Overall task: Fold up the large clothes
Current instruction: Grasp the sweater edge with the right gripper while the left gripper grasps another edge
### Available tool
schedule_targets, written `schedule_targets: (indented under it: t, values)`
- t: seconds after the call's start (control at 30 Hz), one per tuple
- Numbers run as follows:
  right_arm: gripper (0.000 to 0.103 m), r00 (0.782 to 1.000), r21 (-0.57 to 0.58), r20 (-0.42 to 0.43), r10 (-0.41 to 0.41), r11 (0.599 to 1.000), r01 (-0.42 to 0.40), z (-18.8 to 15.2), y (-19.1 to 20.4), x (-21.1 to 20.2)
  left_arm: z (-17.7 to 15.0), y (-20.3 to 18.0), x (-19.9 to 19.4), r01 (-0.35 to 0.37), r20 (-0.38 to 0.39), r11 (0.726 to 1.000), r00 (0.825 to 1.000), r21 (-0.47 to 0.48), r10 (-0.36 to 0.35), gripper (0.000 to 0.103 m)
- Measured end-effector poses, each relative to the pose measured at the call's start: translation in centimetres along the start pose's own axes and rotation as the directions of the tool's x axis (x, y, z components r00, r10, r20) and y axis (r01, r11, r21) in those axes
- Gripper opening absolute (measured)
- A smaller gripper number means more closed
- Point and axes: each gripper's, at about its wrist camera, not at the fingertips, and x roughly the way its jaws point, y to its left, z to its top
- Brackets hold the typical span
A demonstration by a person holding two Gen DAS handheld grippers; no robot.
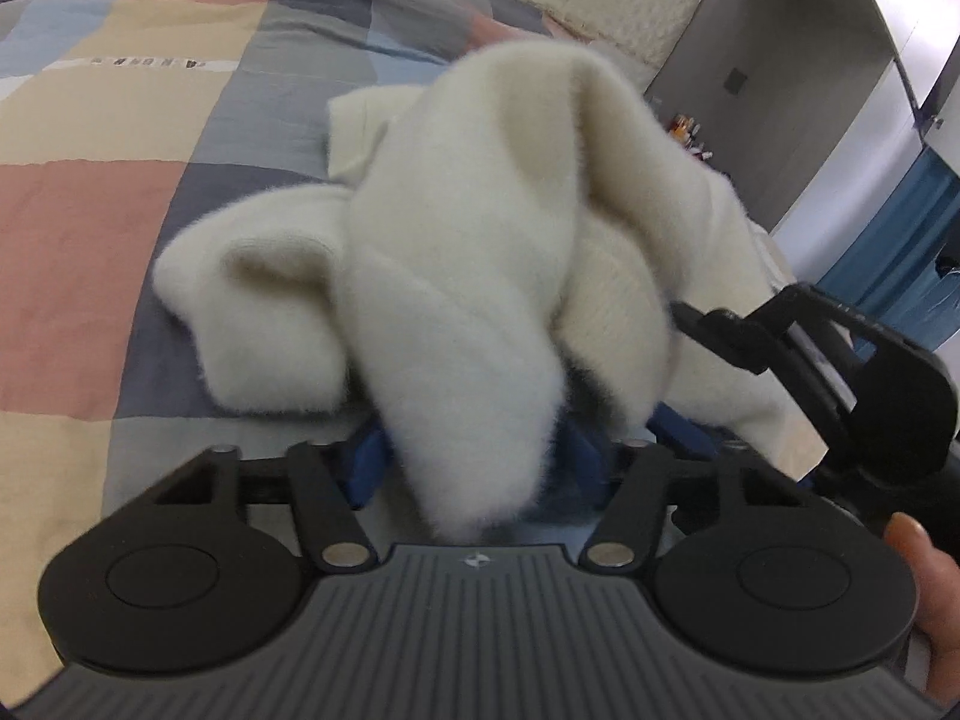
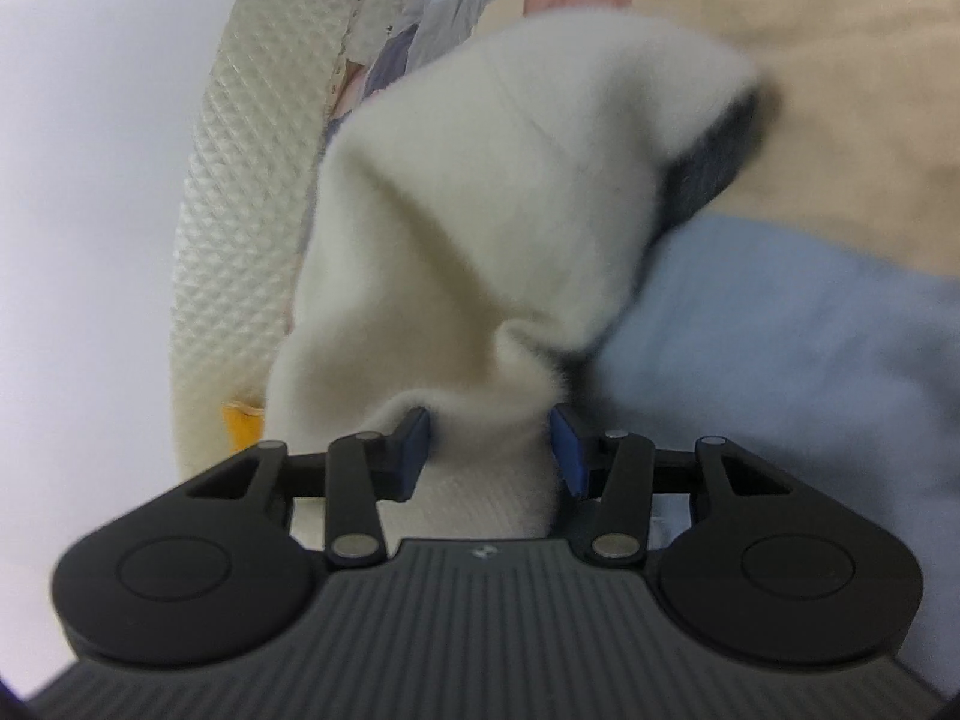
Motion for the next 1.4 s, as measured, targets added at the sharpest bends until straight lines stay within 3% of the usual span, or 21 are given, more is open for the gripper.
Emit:
schedule_targets:
  t: [0.13,0.17,0.27,0.3,0.57,0.7,0.93,1.0,1.27,1.4]
  values:
    - [0.049,1.0,-0.012,-0.024,-0.001,1.0,0.001,-0.2,0.2,0.4,0.4,0.1,0.0,-0.021,0.004,1.0,1.0,0.004,0.021,0.045]
    - [0.047,0.999,-0.014,-0.044,0.011,1.0,-0.012,-0.2,0.4,0.5,0.5,0.3,-0.2,-0.015,0.009,1.0,1.0,-0.006,0.015,0.036]
    - [0.028,0.998,-0.07,-0.032,0.058,0.996,-0.06,0.2,2.0,-0.1,1.2,1.0,-1.2,-0.002,0.031,0.999,1.0,-0.041,0.003,0.026]
    - [0.027,0.996,-0.088,-0.029,0.081,0.993,-0.083,0.3,2.5,-0.3,1.5,1.2,-1.9,-0.005,0.048,0.999,0.999,-0.05,0.007,0.024]
    - [0.018,0.981,-0.264,0.008,0.192,0.947,-0.183,0.7,6.6,-3.0,4.5,3.5,-8.4,0.002,0.169,0.994,0.986,-0.106,0.016,0.02]
    - [0.017,0.978,-0.444,0.026,0.206,0.879,-0.173,0.0,8.8,-5.1,5.6,4.5,-12.7,0.006,0.216,0.992,0.976,-0.124,0.021,0.019]
    - [0.016,0.957,-0.565,0.008,0.289,0.791,-0.234,-1.1,10.4,-9.7,5.7,7.1,-20.2,0.025,0.249,0.984,0.968,-0.177,0.02,0.018]
    - [0.016,0.96,-0.624,-0.007,0.281,0.749,-0.224,-1.8,10.7,-10.5,5.1,7.9,-22.3,0.019,0.265,0.982,0.964,-0.189,0.032,0.018]
    - [0.016,0.953,-0.663,-0.145,0.267,0.688,-0.294,-6.4,12.0,-12.9,1.4,11.5,-30.4,-0.025,0.333,0.972,0.937,-0.235,0.104,0.018]
    - [0.016,0.957,-0.691,-0.228,0.18,0.662,-0.289,-8.7,13.2,-11.7,-0.7,13.6,-32.1,-0.112,0.345,0.966,0.919,-0.233,0.189,0.018]
